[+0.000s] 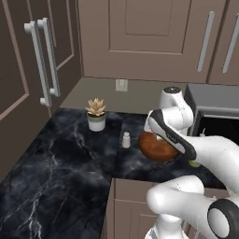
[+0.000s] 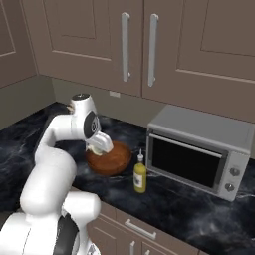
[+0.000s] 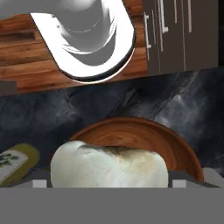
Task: Retrieve the bottle and the shaker from the cabinet and place them next to the mixing bowl on the counter. Then add garlic from the fridge to the mixing bowl.
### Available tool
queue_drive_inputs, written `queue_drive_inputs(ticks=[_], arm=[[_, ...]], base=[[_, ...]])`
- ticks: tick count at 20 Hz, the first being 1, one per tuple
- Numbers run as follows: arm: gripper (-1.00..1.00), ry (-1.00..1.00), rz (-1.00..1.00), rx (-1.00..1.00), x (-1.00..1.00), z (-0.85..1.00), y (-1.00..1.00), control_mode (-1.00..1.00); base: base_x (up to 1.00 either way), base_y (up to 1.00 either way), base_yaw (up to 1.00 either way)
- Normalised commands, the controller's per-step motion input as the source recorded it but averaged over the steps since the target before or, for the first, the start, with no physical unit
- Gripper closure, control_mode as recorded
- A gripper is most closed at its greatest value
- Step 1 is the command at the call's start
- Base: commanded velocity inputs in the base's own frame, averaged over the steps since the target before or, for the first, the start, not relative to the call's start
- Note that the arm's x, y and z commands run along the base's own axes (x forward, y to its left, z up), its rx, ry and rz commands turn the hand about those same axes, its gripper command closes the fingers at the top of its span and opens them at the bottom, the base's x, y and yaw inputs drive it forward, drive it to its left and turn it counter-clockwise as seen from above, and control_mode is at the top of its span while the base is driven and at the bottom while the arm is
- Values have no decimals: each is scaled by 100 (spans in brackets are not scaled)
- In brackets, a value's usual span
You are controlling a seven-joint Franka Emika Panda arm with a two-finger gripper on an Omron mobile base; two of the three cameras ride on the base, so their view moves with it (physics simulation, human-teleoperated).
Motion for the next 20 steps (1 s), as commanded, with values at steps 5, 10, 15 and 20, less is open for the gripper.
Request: queue_drive_inputs(ticks=[5,10,15,20], arm=[[100,13,0,6,52,-24,-9,-100],[100,0,0,0,8,-42,0,-100],[100,-4,0,-1,1,-41,-2,-100],[100,3,0,0,0,-28,-36,-100]], base=[[0,0,0],[0,0,0],[0,0,0],[0,0,0]])
